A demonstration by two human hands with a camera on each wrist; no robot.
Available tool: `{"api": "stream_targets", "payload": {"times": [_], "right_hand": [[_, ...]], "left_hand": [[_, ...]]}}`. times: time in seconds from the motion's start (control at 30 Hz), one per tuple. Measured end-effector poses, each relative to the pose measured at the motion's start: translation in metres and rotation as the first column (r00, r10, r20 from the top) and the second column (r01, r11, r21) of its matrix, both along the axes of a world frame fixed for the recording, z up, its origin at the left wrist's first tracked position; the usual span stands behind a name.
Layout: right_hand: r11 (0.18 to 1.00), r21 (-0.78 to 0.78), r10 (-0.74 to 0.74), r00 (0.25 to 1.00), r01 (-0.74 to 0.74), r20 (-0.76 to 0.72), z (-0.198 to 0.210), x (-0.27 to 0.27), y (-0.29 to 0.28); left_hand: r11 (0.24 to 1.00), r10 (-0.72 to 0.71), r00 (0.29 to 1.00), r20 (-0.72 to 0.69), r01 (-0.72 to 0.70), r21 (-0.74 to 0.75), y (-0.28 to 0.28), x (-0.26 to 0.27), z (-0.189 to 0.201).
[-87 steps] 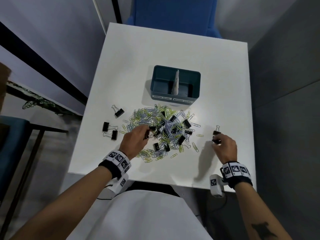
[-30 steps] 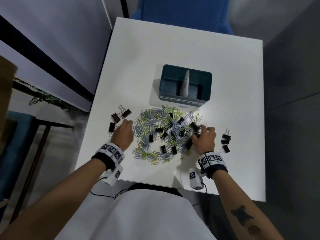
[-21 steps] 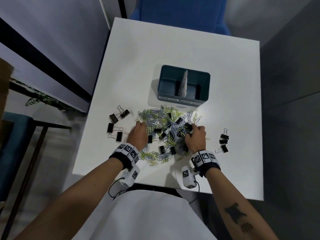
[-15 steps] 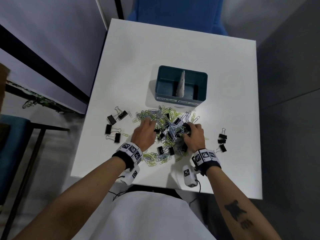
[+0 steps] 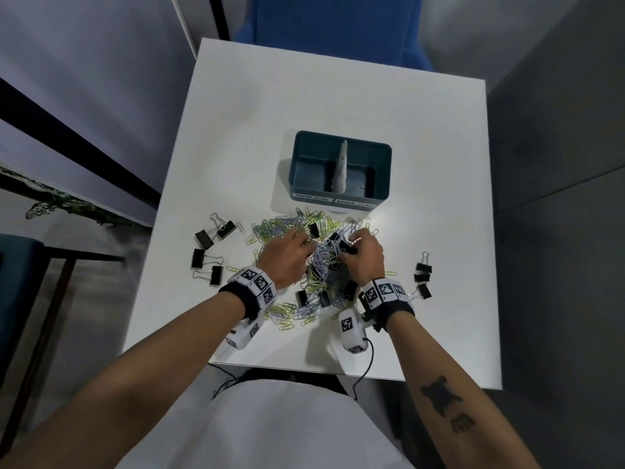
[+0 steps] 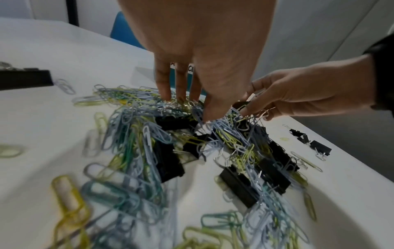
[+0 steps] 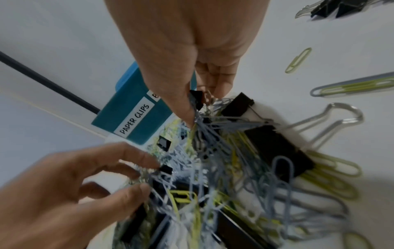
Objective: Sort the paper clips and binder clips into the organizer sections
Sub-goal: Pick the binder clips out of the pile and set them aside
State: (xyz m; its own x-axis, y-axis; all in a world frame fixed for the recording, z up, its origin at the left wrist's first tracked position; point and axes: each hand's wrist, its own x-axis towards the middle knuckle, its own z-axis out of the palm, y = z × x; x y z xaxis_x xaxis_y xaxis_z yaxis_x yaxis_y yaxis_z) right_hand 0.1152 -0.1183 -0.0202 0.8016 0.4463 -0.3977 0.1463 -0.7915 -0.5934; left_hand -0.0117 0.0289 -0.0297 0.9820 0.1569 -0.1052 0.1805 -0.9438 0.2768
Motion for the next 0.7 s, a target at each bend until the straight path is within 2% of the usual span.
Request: {"api": "stream_targets", "payload": {"times": [0.13,0.23,0.37,0.43,0.5,0.63,0.7], "right_hand": [[0.997,0.076,0.026,0.998,-0.022,-0.051,0.01,0.008,-0.001],[0.995,0.093,0.047,0.998,-0.043,-0.044,0.018,0.01,-0.001],[0.991,0.105,0.069,0.992,-0.08,0.102,0.025,0.003,-0.004],[0.984,0.109,0.116,0.975,-0.138,0.19,0.031,-0.001,-0.008],[0.979,0.136,0.119,0.969,-0.151,0.216,0.035,-0.002,-0.015],[0.963,0.271,-0.02,0.997,-0.001,0.076,0.035,0.003,-0.03],[0.949,0.315,-0.031,0.999,0.025,0.013,0.035,0.004,-0.035]], "left_hand": [[0.994,0.108,0.994,0.01,-0.108,-0.008,0.004,0.014,0.006],[0.987,0.154,0.985,-0.081,-0.157,-0.034,0.003,0.034,0.006],[0.991,0.134,0.979,-0.157,-0.137,-0.01,-0.001,0.048,0.004],[0.988,0.147,0.981,-0.124,-0.151,-0.02,-0.003,0.051,0.005],[0.988,0.139,0.988,-0.07,-0.143,-0.054,-0.004,0.05,0.006],[0.957,0.204,0.977,0.059,-0.186,-0.222,-0.001,0.043,0.006],[0.924,0.255,0.963,0.087,-0.216,-0.314,0.002,0.039,0.006]]}}
